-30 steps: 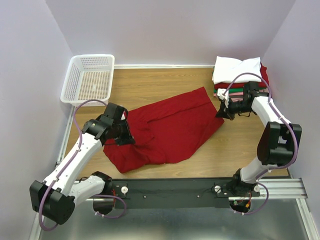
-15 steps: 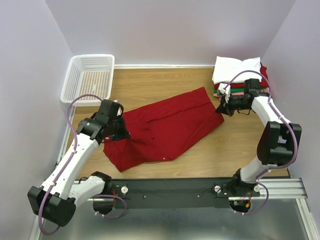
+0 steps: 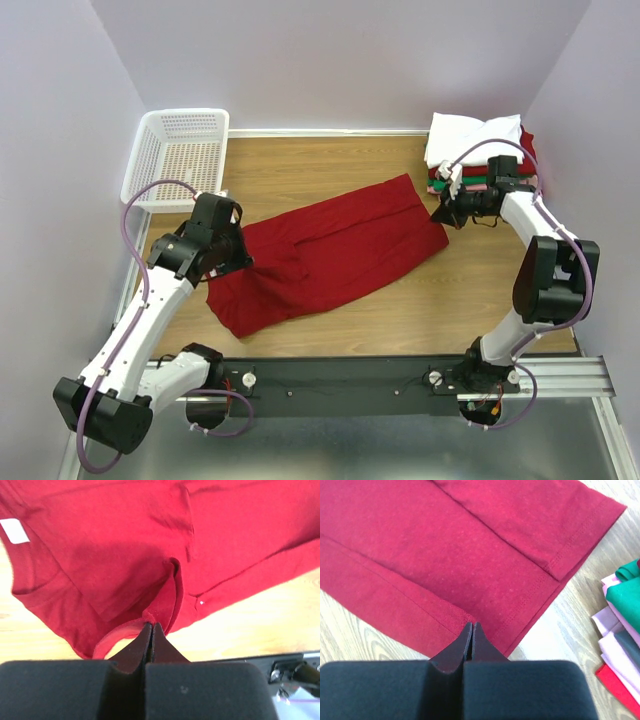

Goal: Fold and stack the t-shirts
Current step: Fold the tshirt

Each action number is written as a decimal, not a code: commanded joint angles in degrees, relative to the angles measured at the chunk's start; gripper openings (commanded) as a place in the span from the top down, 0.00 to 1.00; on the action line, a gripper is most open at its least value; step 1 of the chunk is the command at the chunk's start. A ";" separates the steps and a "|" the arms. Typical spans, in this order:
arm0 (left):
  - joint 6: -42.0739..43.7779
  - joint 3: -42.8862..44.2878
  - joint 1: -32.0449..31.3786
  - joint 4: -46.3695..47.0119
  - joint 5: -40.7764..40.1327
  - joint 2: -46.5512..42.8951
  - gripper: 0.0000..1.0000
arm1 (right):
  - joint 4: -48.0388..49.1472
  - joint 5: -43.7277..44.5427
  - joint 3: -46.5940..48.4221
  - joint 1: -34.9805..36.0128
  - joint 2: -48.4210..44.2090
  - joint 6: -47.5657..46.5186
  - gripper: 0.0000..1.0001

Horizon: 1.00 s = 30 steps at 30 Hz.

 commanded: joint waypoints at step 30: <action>4.64 0.57 3.28 3.69 -11.28 -3.12 1.00 | 11.31 4.48 -0.31 -0.09 1.48 11.69 0.99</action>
